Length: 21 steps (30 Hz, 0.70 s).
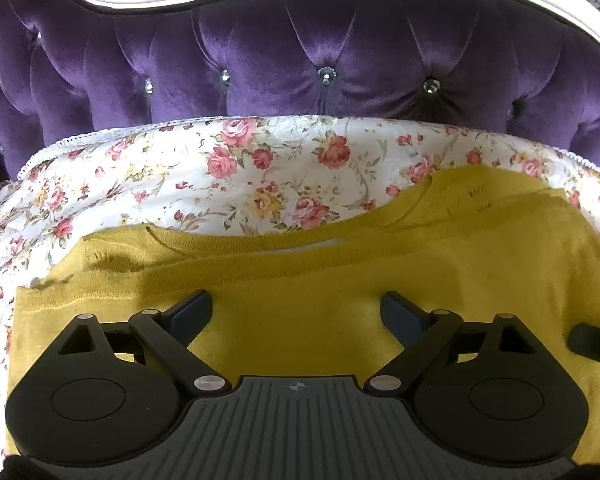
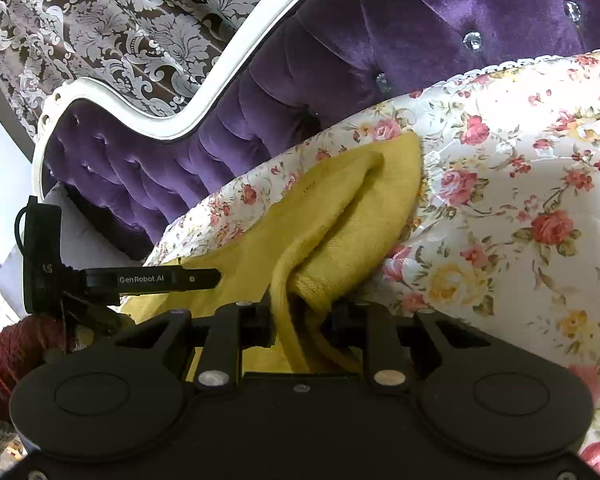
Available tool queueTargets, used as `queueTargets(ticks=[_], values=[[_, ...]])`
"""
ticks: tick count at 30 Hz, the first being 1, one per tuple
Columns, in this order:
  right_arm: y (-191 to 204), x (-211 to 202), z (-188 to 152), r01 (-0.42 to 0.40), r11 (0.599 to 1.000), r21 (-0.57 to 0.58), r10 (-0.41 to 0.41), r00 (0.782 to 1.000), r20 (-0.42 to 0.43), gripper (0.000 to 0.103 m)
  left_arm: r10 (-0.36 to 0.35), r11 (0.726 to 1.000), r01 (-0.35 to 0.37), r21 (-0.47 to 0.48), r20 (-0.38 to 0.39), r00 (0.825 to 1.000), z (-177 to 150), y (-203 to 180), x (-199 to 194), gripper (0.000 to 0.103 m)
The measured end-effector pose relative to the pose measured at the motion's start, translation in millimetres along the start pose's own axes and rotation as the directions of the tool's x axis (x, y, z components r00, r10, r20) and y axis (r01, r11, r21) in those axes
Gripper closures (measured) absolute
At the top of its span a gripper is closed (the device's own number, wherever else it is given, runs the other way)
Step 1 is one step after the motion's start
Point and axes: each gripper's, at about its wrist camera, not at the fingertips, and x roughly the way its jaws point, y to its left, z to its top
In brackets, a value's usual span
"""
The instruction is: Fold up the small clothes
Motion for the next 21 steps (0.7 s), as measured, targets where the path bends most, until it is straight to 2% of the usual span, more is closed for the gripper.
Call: queueTargets(ticks=[3, 4, 7, 13, 17, 21], values=[[4, 0, 2, 0.017, 1.0, -0.005, -0.017, 1.0, -0.01, 0.073, -0.021, 0.999, 0.021, -0.034, 0.021, 1.0, -2, 10, -13, 0.022], [6, 0, 3, 0.031, 0.999, -0.014, -0.031, 0.999, -0.016, 0.077, -0.035, 0.998, 0.036, -0.054, 0.025, 0.999, -3, 16, -18, 0.022], [21, 1, 8, 0.101, 0.992, -0.069, -0.104, 0.994, -0.04, 0.08, -0.091, 0.989, 0.093, -0.119, 0.024, 0.996, -11, 38, -33, 0.022], [66, 6, 17, 0.236, 0.949, -0.211, -0.255, 0.964, -0.069, 0.081, -0.136, 0.981, 0.14, -0.136, 0.043, 0.99, -24, 74, -63, 0.022], [110, 19, 22, 0.243, 0.927, -0.285, -0.276, 0.957, -0.083, 0.081, -0.155, 0.972, 0.164, -0.17, 0.066, 0.986, -29, 106, -79, 0.022], [159, 46, 16, 0.209, 0.909, -0.361, -0.265, 0.958, -0.112, 0.081, -0.158, 0.965, 0.172, -0.197, 0.085, 0.984, -35, 135, -91, 0.022]])
